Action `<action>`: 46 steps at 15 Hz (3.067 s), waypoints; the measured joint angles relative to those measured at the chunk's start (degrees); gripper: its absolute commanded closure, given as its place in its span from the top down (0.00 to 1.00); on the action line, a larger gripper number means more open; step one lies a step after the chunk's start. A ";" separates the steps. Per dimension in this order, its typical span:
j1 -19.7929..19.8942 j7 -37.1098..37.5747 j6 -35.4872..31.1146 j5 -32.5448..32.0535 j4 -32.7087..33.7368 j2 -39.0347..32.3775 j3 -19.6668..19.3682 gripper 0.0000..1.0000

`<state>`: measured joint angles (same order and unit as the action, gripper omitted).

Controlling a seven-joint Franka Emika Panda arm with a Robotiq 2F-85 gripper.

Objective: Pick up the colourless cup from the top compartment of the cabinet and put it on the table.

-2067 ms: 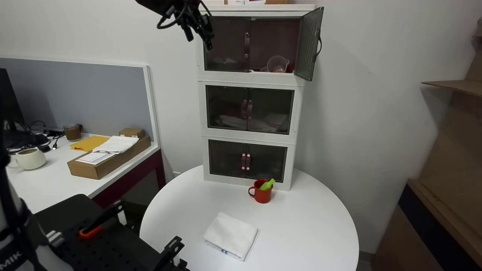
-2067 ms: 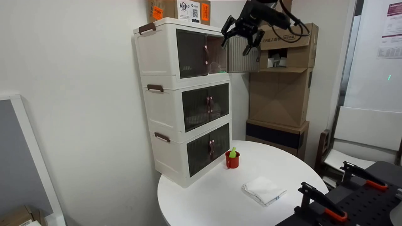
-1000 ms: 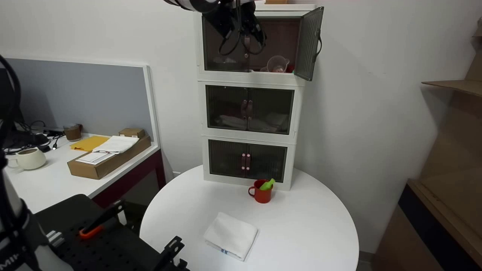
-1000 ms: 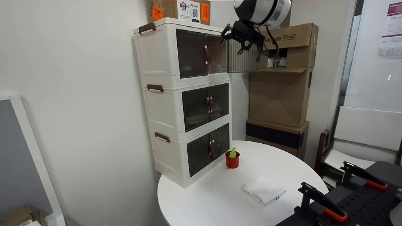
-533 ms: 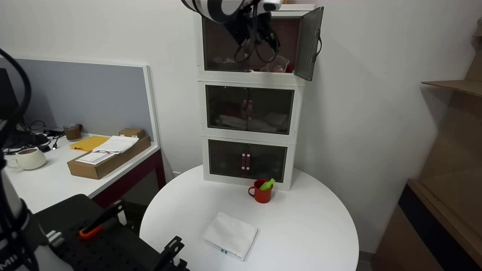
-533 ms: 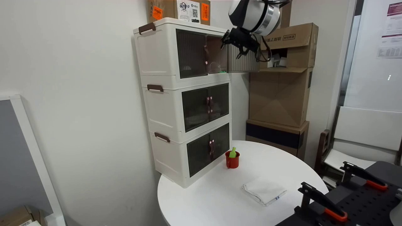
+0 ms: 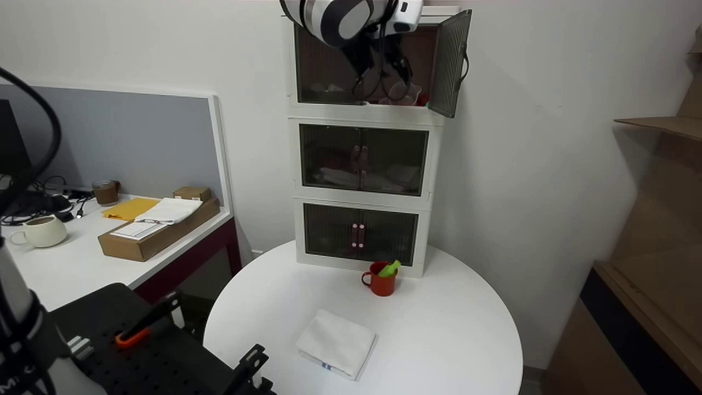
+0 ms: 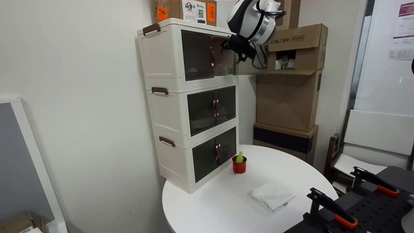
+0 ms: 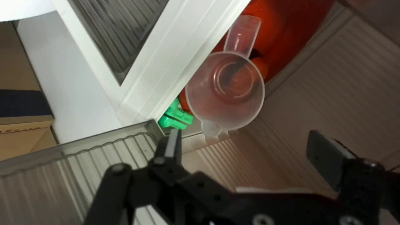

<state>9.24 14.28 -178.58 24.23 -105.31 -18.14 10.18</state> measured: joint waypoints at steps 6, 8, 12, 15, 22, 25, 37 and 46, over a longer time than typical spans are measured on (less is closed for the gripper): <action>2.99 -0.04 0.84 0.05 8.29 -6.43 4.47 1.00; 3.45 -0.04 1.77 0.05 10.51 -8.21 5.35 1.00; 3.56 -0.04 3.64 0.00 13.88 -11.01 6.61 0.98; 3.40 -0.04 3.93 -0.29 15.37 -12.52 6.80 0.96; 2.35 -0.03 3.88 -2.63 17.99 -15.62 4.90 0.31; 1.74 -0.04 3.87 -3.58 18.97 -16.43 4.90 0.09; 7.50 -8.04 -1.01 -3.56 13.15 -11.08 15.89 0.02; 37.64 -23.67 0.50 8.82 -8.06 7.21 44.72 0.02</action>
<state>46.89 -9.39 -178.09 33.05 -113.37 -10.93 54.90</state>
